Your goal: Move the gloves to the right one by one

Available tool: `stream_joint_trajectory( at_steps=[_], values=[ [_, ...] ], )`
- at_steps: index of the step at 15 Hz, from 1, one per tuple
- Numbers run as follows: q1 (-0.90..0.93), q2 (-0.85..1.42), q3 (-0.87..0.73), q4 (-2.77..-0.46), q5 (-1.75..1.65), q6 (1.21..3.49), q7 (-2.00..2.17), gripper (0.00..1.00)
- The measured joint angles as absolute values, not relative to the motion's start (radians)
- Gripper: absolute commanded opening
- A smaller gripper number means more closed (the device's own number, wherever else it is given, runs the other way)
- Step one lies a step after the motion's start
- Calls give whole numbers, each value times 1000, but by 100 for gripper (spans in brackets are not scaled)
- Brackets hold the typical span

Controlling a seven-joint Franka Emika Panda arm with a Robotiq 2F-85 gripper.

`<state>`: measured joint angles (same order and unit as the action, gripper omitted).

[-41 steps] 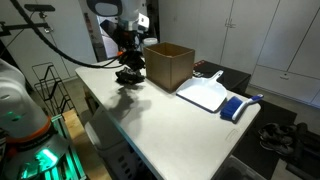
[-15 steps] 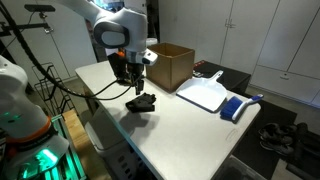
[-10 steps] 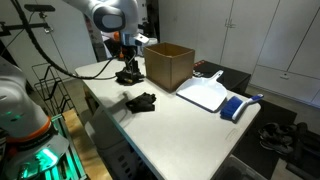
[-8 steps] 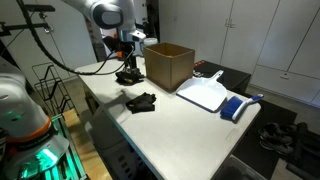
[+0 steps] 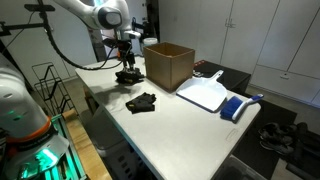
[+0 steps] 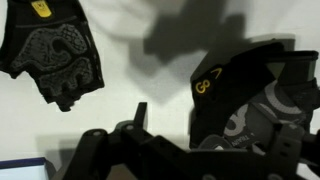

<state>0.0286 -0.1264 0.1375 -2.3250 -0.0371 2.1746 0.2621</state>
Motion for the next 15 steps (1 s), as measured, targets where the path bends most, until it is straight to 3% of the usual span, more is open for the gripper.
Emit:
stream_joint_trajectory(
  at_steps=[7,9,15],
  values=[
    [106,-59,170,-2299,-54,2221,259,100],
    [117,-43,173,-2299,-85,2260,257,73],
    [134,-8,176,-2296,-141,2290,244,27]
  ],
)
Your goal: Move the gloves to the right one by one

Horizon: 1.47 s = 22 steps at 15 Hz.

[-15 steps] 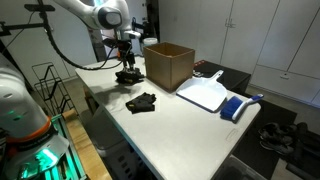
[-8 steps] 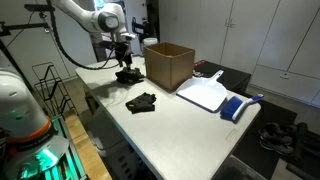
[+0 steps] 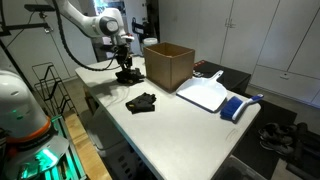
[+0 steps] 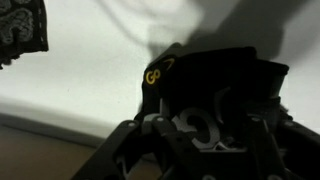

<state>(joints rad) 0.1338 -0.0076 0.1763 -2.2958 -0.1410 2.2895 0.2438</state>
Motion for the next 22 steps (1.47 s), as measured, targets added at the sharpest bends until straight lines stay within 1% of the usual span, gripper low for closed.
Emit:
stream_joint_trajectory(
  at_steps=[3,4,5,6,7,8,14,15,16,17,18,19,22],
  values=[
    [140,-3,176,-2289,-141,2293,227,5],
    [142,-3,176,-2286,-141,2294,220,15],
    [144,-4,177,-2283,-139,2295,210,40],
    [146,-4,177,-2281,-137,2295,201,40],
    [147,-5,177,-2279,-130,2298,187,41],
    [149,-8,178,-2277,-118,2306,172,47],
    [165,-19,182,-2276,-28,2331,60,92],
    [166,-14,182,-2277,-29,2331,54,51],
    [166,-7,182,-2277,-31,2331,51,53],
    [166,-1,182,-2277,-34,2331,50,53],
    [166,4,182,-2277,-37,2331,50,46],
    [166,7,182,-2277,-37,2331,49,36],
    [166,9,182,-2277,-42,2331,48,13]
  ],
)
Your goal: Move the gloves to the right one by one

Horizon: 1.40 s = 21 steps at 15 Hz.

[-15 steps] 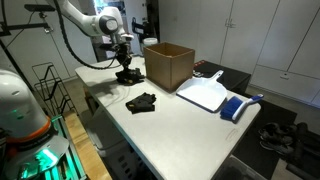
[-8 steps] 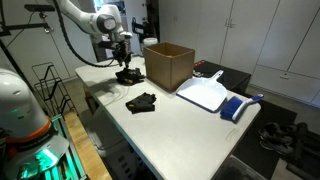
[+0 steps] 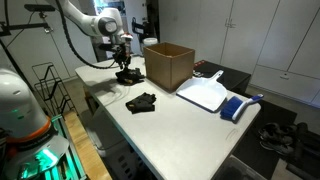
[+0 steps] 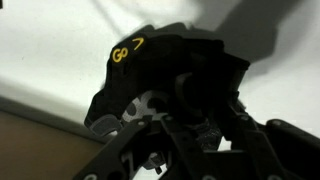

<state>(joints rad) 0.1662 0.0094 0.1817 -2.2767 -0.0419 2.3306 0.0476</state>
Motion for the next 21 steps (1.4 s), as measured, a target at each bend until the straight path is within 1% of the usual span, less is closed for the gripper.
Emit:
stream_joint_trajectory(
  at_steps=[2,3,10,13,16,21],
  values=[
    [166,9,182,-2277,-43,2331,47,1],
    [166,10,181,-2277,-44,2331,47,0],
    [159,-15,170,-2277,-39,2329,43,1],
    [151,-108,149,-2290,22,2303,-14,1],
    [121,-231,99,-2319,56,2213,-30,1],
    [-8,-367,21,-2386,-50,2134,24,1]
  ],
)
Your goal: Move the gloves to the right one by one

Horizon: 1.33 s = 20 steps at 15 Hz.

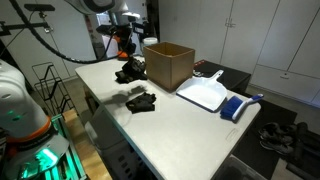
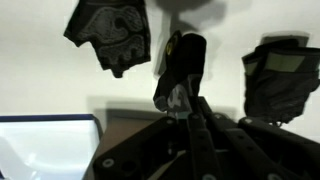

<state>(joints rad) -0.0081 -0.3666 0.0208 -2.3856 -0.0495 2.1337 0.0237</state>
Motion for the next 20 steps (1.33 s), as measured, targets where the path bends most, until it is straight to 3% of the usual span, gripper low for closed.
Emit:
stream_joint_trajectory(
  at_steps=[7,20],
  values=[
    [-120,-372,-11,-2433,-209,1995,62,1],
    [-191,-373,-48,-2453,-376,1989,163,1]
  ],
)
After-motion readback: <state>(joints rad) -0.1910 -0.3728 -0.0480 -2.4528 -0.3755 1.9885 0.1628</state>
